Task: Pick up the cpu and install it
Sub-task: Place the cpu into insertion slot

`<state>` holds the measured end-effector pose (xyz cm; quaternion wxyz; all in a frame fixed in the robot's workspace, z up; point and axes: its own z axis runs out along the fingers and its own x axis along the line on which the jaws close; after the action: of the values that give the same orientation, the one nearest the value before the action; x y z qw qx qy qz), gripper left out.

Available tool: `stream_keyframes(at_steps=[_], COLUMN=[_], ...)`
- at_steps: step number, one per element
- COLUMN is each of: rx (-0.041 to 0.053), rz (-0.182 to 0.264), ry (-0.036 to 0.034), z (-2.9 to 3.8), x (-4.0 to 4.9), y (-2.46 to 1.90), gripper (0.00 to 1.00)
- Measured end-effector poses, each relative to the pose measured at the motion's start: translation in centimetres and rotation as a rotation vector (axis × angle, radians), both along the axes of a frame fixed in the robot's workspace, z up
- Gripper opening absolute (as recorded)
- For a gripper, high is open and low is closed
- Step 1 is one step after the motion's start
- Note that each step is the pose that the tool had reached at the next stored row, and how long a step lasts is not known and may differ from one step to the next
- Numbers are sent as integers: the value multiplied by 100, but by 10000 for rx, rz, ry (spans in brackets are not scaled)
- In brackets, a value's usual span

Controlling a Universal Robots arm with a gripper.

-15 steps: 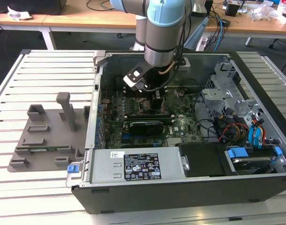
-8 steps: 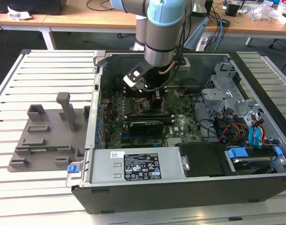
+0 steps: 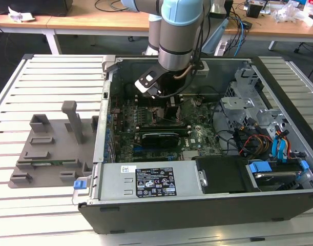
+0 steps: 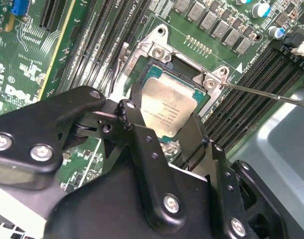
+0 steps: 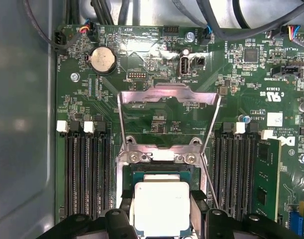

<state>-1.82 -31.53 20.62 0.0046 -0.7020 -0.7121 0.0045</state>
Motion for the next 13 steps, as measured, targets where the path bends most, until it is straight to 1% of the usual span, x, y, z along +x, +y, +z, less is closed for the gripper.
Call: stream_keyframes(at_steps=[8, 13], rx=[-1, 1], rz=[-18, -19], ry=[12, 12], z=[-40, -54], x=[14, 20], y=[0, 0], gripper=[53, 53])
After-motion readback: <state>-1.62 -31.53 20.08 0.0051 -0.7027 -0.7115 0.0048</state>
